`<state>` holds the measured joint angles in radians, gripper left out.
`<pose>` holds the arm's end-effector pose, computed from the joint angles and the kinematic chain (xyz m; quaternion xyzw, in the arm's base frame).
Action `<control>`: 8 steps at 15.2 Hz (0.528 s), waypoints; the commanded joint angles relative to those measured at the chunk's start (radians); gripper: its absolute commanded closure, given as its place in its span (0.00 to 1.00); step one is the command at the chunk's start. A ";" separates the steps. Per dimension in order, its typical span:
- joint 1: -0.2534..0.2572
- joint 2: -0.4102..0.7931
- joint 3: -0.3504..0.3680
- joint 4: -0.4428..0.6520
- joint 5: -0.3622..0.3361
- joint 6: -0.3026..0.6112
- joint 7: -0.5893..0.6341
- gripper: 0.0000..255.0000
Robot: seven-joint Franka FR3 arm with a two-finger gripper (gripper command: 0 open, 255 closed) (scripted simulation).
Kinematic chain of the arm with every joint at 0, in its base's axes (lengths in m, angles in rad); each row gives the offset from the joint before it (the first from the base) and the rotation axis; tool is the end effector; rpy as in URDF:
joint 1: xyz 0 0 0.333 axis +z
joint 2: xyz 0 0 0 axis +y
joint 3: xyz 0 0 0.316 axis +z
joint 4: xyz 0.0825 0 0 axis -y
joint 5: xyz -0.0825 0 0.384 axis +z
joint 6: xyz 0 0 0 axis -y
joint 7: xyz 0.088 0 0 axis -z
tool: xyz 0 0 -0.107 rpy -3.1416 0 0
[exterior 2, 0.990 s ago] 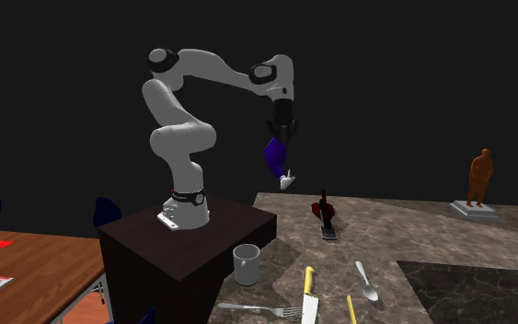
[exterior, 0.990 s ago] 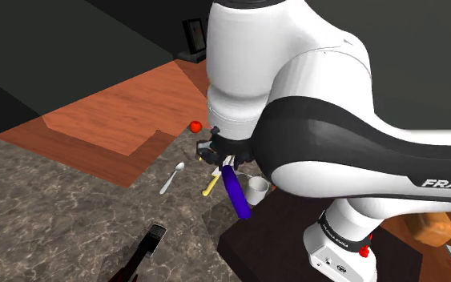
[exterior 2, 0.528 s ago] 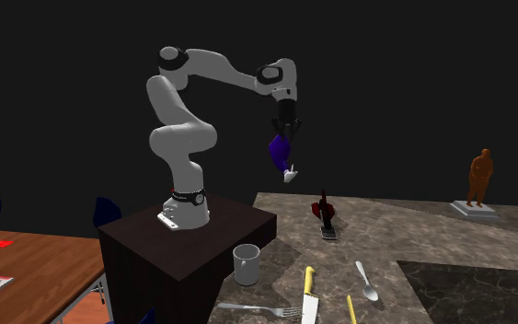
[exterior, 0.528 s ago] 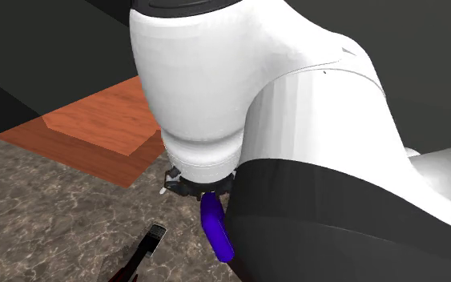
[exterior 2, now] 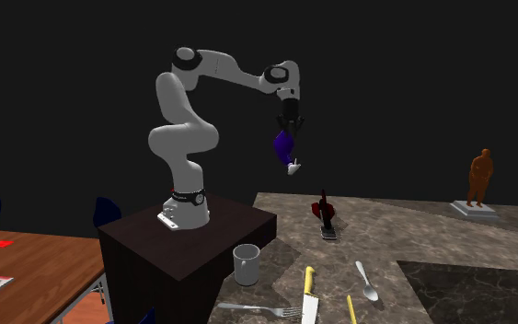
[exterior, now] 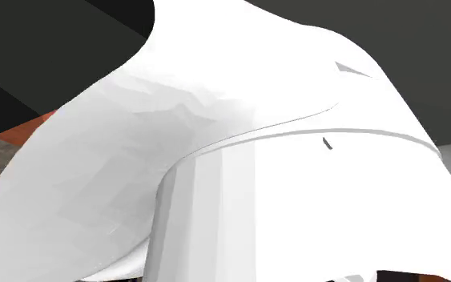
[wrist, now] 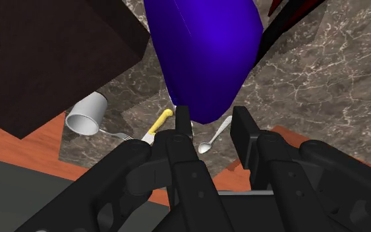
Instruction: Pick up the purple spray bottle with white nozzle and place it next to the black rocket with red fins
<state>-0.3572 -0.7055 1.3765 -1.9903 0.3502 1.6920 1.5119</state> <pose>0.1621 0.4928 0.4628 0.9309 -0.3186 0.1446 0.1049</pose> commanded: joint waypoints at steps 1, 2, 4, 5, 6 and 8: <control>-0.064 0.004 0.078 0.079 0.010 -0.026 0.038 1.00; -0.101 0.002 0.118 0.122 0.016 -0.041 0.054 1.00; -0.178 -0.010 0.195 0.213 0.033 -0.074 0.084 1.00; -0.217 -0.020 0.232 0.261 0.043 -0.092 0.097 1.00; -0.257 -0.032 0.268 0.312 0.054 -0.112 0.111 1.00; -0.338 -0.062 0.335 0.420 0.079 -0.155 0.137 1.00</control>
<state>-0.6583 -0.7529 1.6777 -1.6257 0.4157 1.5611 1.6313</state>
